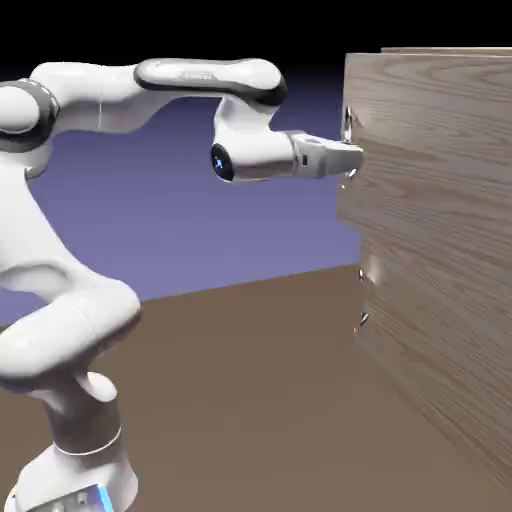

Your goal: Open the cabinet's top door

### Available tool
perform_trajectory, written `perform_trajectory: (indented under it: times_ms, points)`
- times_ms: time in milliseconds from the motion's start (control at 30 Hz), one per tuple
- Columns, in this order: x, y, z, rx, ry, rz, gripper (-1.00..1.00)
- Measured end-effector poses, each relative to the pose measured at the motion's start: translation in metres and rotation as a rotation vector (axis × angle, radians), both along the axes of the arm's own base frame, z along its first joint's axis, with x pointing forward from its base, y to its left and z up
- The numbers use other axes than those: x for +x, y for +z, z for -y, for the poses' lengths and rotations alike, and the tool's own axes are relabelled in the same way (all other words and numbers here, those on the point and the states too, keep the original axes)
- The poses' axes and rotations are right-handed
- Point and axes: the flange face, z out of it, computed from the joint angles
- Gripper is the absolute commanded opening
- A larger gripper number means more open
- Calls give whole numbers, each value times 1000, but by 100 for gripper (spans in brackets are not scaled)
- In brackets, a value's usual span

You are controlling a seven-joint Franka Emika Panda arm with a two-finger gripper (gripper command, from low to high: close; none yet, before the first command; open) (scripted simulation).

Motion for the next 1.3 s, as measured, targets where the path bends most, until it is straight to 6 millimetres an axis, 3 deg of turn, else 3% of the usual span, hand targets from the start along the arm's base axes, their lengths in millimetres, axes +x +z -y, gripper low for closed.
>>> perform_trajectory:
  times_ms: [567,1000,1300]
  points:
    - [-50,0,25,1,105,-1,-100]
    - [-137,0,87,1,307,0,-100]
    - [-175,0,125,1,409,-1,-100]
